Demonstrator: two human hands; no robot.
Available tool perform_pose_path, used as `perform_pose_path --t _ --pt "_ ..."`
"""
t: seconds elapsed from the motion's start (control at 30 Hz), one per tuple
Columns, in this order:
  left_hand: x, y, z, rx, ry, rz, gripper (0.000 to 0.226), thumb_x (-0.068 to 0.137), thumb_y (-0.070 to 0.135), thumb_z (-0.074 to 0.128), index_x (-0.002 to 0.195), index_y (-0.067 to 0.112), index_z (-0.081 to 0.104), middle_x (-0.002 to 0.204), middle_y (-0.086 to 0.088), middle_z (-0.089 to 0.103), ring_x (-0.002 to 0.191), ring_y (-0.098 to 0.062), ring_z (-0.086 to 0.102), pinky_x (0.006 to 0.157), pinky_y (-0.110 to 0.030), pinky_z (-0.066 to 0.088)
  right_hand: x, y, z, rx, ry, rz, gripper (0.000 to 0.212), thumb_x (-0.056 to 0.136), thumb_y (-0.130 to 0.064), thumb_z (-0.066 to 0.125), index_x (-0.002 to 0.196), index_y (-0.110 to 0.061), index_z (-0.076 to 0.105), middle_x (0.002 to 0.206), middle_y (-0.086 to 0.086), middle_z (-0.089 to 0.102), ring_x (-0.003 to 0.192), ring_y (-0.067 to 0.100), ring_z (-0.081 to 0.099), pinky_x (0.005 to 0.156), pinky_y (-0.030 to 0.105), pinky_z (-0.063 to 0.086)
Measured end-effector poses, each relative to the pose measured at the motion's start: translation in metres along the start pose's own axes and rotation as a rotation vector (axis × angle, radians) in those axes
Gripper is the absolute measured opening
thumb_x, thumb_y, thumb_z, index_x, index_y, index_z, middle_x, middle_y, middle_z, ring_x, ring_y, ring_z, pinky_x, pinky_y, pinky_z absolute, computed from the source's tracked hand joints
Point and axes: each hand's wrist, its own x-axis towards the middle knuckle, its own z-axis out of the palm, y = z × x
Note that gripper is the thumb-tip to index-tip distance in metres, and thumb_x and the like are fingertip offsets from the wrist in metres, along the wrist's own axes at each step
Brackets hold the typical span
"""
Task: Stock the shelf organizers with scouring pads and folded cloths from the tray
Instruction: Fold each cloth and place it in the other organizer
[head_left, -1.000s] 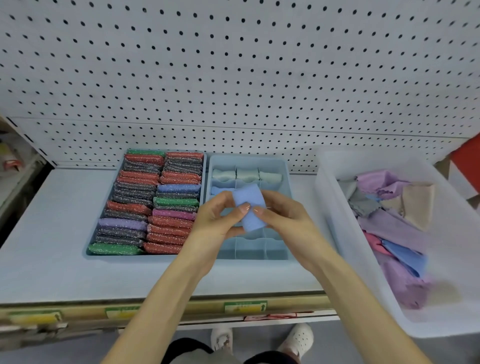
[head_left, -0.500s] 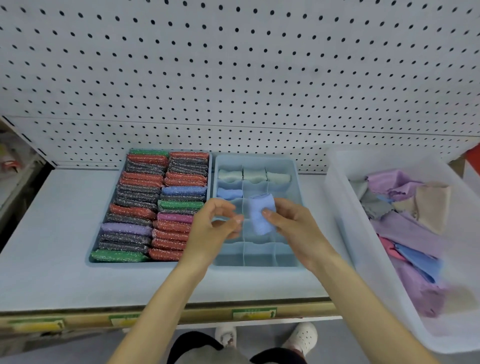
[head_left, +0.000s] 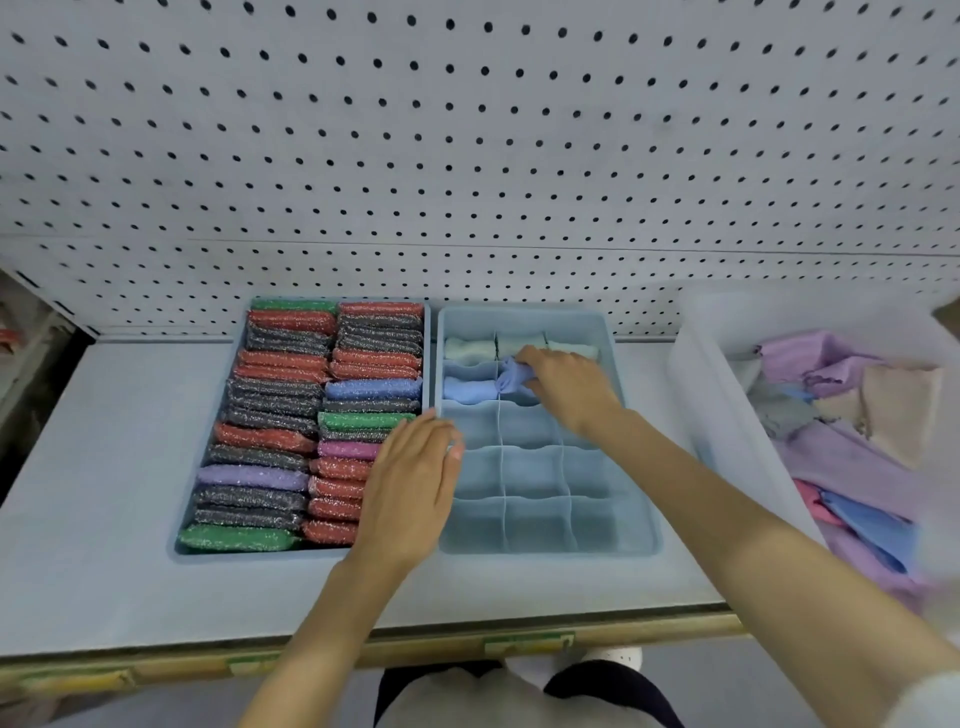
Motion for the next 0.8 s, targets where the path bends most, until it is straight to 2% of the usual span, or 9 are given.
perform_pose_path --t 0.07,0.2,0.3,0.43,0.5,0.6,0.67,0.73,0.8 --pt "0.0 0.0 0.002 -0.01 0.009 -0.015 0.044 0.102 0.03 0.023 0.109 0.013 0.063 0.114 0.0 0.064 0.124 -0.017 0.05 0.111 -0.016 0.01 0.001 0.002 0.001 -0.101 0.013 -0.07 0.032 0.089 -0.008 0.05 0.119 -0.019 0.05 0.111 0.003 0.064 0.098 0.028 0.06 0.072 0.031 0.035" --pt "0.002 -0.001 0.004 -0.017 0.034 -0.021 0.042 0.102 0.028 0.025 0.109 0.012 0.064 0.113 -0.001 0.064 0.122 -0.016 0.051 0.112 -0.019 0.015 0.008 0.001 0.007 -0.181 -0.057 -0.146 0.027 0.085 -0.006 0.05 0.107 -0.02 0.056 0.107 0.001 0.064 0.093 0.027 0.061 0.071 0.029 0.034" --pt "0.001 0.0 0.005 -0.008 0.03 -0.034 0.043 0.102 0.028 0.026 0.109 0.011 0.065 0.114 -0.001 0.065 0.123 -0.017 0.05 0.112 -0.019 0.015 0.014 0.0 0.002 -0.025 -0.227 -0.109 0.016 0.091 -0.013 0.047 0.101 -0.013 0.06 0.098 0.007 0.062 0.089 0.03 0.057 0.064 0.03 0.033" --pt "0.002 -0.002 0.006 -0.033 0.03 -0.058 0.045 0.102 0.029 0.024 0.108 0.011 0.066 0.113 0.0 0.065 0.122 -0.016 0.05 0.111 -0.017 0.016 0.017 0.005 -0.017 0.309 -0.444 -0.026 0.031 0.101 -0.02 0.036 0.096 -0.002 0.061 0.082 0.008 0.05 0.079 0.024 0.044 0.055 0.026 0.026" --pt "0.005 0.0 0.004 -0.049 0.041 -0.075 0.047 0.101 0.031 0.022 0.103 0.012 0.066 0.109 -0.001 0.066 0.12 -0.018 0.052 0.111 -0.027 0.024 0.014 0.006 -0.021 0.331 -0.488 -0.012 0.035 0.103 -0.024 0.033 0.102 0.0 0.06 0.087 0.013 0.055 0.083 0.028 0.047 0.06 0.028 0.03" --pt "0.014 0.019 -0.001 -0.053 0.073 -0.109 0.052 0.099 0.034 0.019 0.099 0.011 0.066 0.103 -0.003 0.067 0.11 -0.023 0.057 0.106 -0.045 0.034 0.001 0.019 -0.027 0.424 -0.367 0.002 0.034 0.102 -0.021 0.036 0.112 0.001 0.061 0.108 0.018 0.063 0.098 0.031 0.056 0.08 0.035 0.041" --pt "0.023 0.043 -0.003 -0.099 0.086 -0.075 0.053 0.1 0.035 0.02 0.099 0.01 0.066 0.097 -0.003 0.066 0.098 -0.022 0.059 0.098 -0.041 0.039 -0.016 0.037 -0.041 0.591 -0.217 0.033 0.028 0.099 -0.018 0.043 0.111 -0.005 0.066 0.108 0.005 0.067 0.102 0.022 0.06 0.09 0.032 0.044" --pt "0.034 0.076 0.003 -0.265 0.056 -0.062 0.049 0.1 0.036 0.025 0.102 0.009 0.065 0.095 -0.003 0.065 0.092 -0.019 0.058 0.087 -0.035 0.042 -0.04 0.066 -0.055 0.742 -0.089 0.067 0.022 0.097 -0.015 0.05 0.109 -0.012 0.068 0.102 -0.002 0.067 0.095 0.013 0.063 0.087 0.023 0.043" --pt "0.043 0.118 0.016 -0.465 0.02 -0.097 0.044 0.097 0.037 0.029 0.106 0.012 0.064 0.099 0.001 0.064 0.094 -0.011 0.056 0.085 -0.029 0.041 -0.07 0.1 -0.068 0.915 0.012 0.106 0.019 0.095 -0.008 0.052 0.103 -0.014 0.068 0.095 -0.001 0.067 0.082 0.009 0.066 0.083 0.023 0.048"
